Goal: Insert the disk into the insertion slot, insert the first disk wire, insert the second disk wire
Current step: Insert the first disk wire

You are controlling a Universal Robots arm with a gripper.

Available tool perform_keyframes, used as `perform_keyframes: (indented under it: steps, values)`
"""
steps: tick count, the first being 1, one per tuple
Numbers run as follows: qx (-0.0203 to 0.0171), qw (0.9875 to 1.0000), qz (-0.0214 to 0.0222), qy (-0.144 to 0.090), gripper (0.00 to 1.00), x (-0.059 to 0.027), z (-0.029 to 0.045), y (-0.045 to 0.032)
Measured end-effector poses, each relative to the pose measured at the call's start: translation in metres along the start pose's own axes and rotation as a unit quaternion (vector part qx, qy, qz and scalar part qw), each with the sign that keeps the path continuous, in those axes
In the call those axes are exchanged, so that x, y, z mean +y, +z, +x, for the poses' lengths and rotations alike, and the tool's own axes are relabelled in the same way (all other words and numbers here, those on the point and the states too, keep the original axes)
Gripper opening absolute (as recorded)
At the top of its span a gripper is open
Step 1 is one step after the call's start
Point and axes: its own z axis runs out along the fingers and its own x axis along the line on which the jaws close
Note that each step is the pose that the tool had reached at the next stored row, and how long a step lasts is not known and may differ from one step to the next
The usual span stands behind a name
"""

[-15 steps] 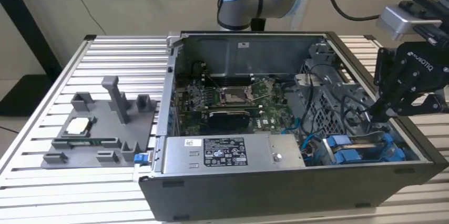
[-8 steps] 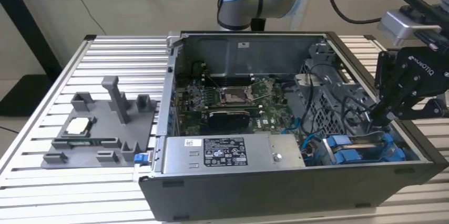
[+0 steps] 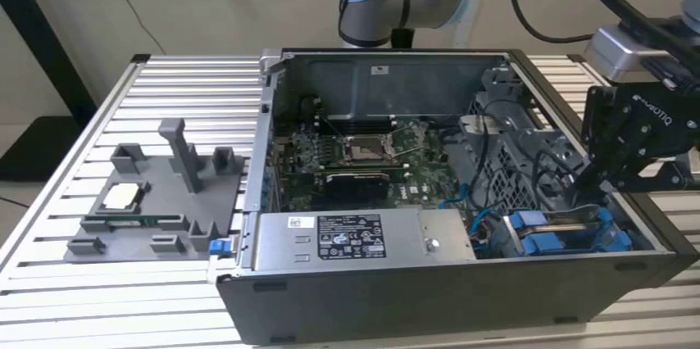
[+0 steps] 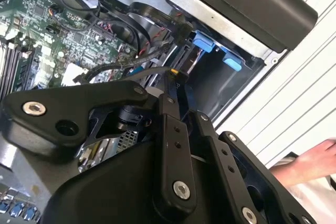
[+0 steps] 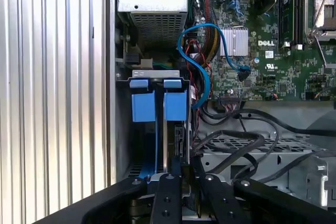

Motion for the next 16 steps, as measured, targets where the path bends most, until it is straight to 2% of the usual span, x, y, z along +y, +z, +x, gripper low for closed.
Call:
perform_keyframes:
  steps: [16]
  values:
    - [0.0005,1.0000,0.0000,0.000,0.19,-0.0007,0.0004,0.0054]
